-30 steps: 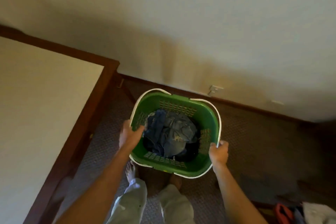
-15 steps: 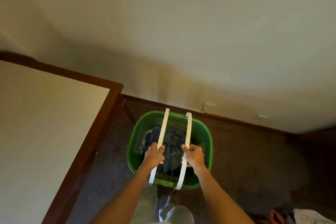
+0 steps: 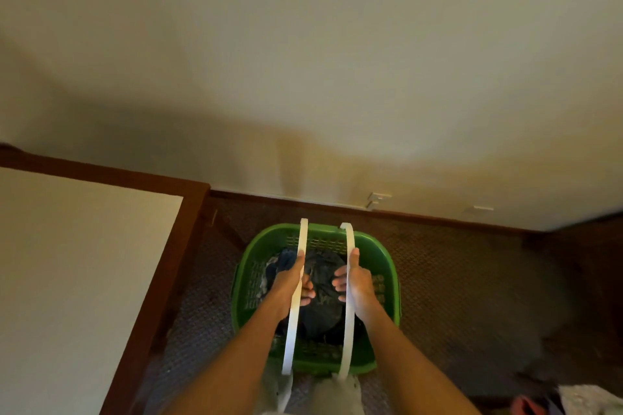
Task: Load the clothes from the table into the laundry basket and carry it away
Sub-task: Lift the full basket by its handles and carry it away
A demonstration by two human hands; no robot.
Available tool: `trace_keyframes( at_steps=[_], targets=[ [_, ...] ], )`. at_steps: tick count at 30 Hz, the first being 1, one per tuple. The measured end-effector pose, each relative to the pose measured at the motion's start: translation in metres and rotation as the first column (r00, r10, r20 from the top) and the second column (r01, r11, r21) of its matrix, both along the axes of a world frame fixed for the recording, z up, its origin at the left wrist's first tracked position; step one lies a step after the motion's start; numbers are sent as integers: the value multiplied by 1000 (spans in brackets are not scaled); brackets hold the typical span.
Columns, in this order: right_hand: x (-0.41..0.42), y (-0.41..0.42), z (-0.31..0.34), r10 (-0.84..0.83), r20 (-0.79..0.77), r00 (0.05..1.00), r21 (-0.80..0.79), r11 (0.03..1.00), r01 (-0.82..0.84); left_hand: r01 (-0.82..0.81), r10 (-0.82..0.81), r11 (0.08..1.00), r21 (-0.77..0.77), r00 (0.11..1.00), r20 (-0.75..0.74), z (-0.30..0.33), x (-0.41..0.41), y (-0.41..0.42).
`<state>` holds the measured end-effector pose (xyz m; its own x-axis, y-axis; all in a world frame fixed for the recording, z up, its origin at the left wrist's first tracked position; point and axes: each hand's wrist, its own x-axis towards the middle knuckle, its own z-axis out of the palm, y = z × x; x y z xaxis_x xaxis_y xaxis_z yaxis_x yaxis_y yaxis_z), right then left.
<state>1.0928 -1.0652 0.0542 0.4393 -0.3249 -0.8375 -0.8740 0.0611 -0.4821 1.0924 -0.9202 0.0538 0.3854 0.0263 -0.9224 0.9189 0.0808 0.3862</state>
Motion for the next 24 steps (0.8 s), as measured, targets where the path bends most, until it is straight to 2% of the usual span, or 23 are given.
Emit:
trace_keyframes(
  at_steps=[2, 5, 10, 15, 17, 20, 24],
  targets=[
    [1, -1, -4, -12, -25, 1000, 81, 997, 14, -29, 29, 999, -14, 1000, 3, -2, 4, -2],
    [2, -6, 3, -64, -54, 996, 192, 979, 73, -39, 37, 998, 49, 999, 33, 0, 4, -6],
    [-10, -19, 20, -24, -126, 992, 183, 982, 47, -119, 121, 986, 113, 993, -2, 21, -16, -11],
    [-13, -26, 43, 141, -129, 982, 208, 972, -112, -244, 247, 959, 146, 969, -1, 50, -41, -23],
    [-12, -29, 58, 205, -39, 978, 184, 963, -195, -331, 331, 937, 111, 943, 15, 70, -51, -25],
    [-15, -25, 96, 266, -40, 963, 179, 950, -255, -450, 448, 892, 38, 893, 49, 107, -72, -20],
    [-19, -11, 146, 418, 48, 907, 230, 879, -417, -590, 592, 806, -41, 802, 85, 152, -102, -10]
  ],
)
